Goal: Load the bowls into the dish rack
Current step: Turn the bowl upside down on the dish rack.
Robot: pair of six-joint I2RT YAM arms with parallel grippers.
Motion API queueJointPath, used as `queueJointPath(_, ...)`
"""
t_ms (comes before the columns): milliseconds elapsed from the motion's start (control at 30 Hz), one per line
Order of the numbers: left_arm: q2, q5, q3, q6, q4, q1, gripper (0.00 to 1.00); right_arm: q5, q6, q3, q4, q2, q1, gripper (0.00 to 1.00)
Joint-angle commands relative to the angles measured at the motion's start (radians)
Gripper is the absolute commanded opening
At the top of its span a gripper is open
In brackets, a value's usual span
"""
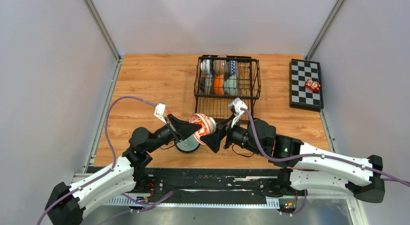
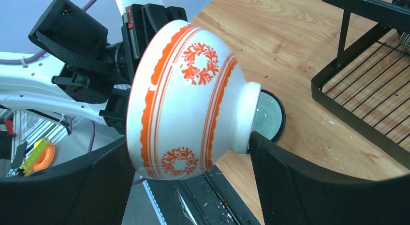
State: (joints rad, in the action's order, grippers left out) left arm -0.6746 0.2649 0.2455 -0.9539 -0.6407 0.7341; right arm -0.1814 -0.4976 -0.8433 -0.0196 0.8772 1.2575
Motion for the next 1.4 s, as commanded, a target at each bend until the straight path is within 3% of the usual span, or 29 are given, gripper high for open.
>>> queueJointPath(0, 0.038, -0.014, 0.053, 0.044, 0.010, -0.009, 0.00, 0.018, 0.008, -0.019, -0.010, -0.016, 0.015, 0.82)
queueJointPath(400, 0.032, -0.012, 0.054, 0.040, 0.007, -0.011, 0.00, 0.034, 0.016, -0.014, 0.042, -0.017, 0.015, 0.80)
queueJointPath(500, 0.030, -0.012, 0.055, 0.039, 0.007, -0.010, 0.00, 0.040, 0.022, -0.016, 0.037, -0.012, 0.014, 0.73)
queueJointPath(567, 0.028, -0.012, 0.060, 0.038, 0.009, -0.011, 0.00, 0.050, 0.031, -0.020, 0.028, -0.006, 0.014, 0.54)
queueJointPath(667, 0.025, -0.012, 0.069, 0.043, 0.017, -0.011, 0.00, 0.060, 0.042, -0.038, -0.010, 0.010, 0.015, 0.05)
queueJointPath(700, 0.023, -0.012, 0.074, 0.045, 0.022, -0.010, 0.00, 0.058, 0.042, -0.043, -0.022, 0.014, 0.014, 0.03)
queueJointPath(867, 0.017, -0.013, 0.091, 0.047, 0.040, -0.010, 0.00, 0.041, 0.052, -0.046, -0.022, 0.004, 0.014, 0.03)
queueJointPath(1167, 0.030, -0.035, 0.098, 0.064, 0.131, -0.010, 0.40, 0.009, 0.090, -0.088, -0.033, -0.013, 0.015, 0.03)
queueJointPath(1367, 0.056, -0.056, 0.102, 0.080, 0.194, -0.010, 0.47, -0.003, 0.119, -0.124, -0.047, -0.012, 0.015, 0.03)
